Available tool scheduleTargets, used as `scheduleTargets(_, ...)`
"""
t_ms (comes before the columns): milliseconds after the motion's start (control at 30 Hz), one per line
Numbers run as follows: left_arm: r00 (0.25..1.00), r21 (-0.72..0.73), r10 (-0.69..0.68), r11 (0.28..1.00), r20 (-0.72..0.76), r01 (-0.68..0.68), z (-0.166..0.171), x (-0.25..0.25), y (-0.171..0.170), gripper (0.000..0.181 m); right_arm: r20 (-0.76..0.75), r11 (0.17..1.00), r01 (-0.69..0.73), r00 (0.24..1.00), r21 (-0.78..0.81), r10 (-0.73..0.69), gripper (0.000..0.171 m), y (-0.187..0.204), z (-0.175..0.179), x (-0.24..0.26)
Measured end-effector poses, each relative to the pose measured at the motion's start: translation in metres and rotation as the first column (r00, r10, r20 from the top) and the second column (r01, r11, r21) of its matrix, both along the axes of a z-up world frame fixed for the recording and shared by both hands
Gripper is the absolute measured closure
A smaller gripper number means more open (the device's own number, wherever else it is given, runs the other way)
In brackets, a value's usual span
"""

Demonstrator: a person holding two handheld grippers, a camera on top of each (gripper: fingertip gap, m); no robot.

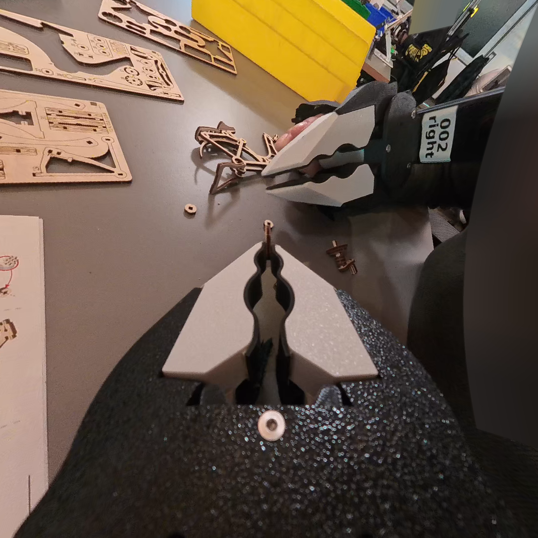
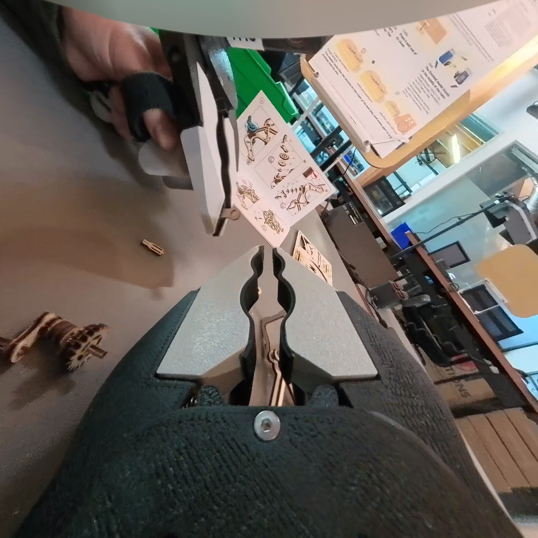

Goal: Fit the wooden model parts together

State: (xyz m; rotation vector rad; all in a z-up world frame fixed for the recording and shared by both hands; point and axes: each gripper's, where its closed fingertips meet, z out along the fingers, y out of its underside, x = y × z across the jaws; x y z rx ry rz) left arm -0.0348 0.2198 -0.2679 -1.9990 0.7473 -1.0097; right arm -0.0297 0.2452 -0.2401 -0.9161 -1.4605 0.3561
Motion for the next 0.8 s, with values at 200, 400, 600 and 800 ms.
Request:
scheduleTargets(200,0.999,-0.063,0.002,0.998,0.037,0.000,-0.001,-0.001,0.002,0.181,0.012,0.999,-0.039,0.999,0.029,0.039,0.167,-0.006,-0.002,-0.003)
scheduleTargets(400,0.999,-0.073,-0.011,0.997,0.031,0.013,-0.003,0.001,0.001,0.181,-0.032,0.997,-0.080,0.996,0.006,0.080,0.165,-0.009,0.005,-0.003)
scheduleTargets(600,0.999,-0.058,-0.035,0.998,-0.029,0.033,-0.008,-0.002,-0.004,0.181,-0.066,0.999,-0.044,0.997,0.007,0.045,0.161,-0.004,0.013,0.000)
scheduleTargets(800,0.988,-0.231,-0.108,0.970,-0.108,0.081,-0.023,-0.007,-0.023,0.180,-0.034,0.989,-0.093,0.995,0.114,0.097,0.161,-0.024,0.017,-0.006)
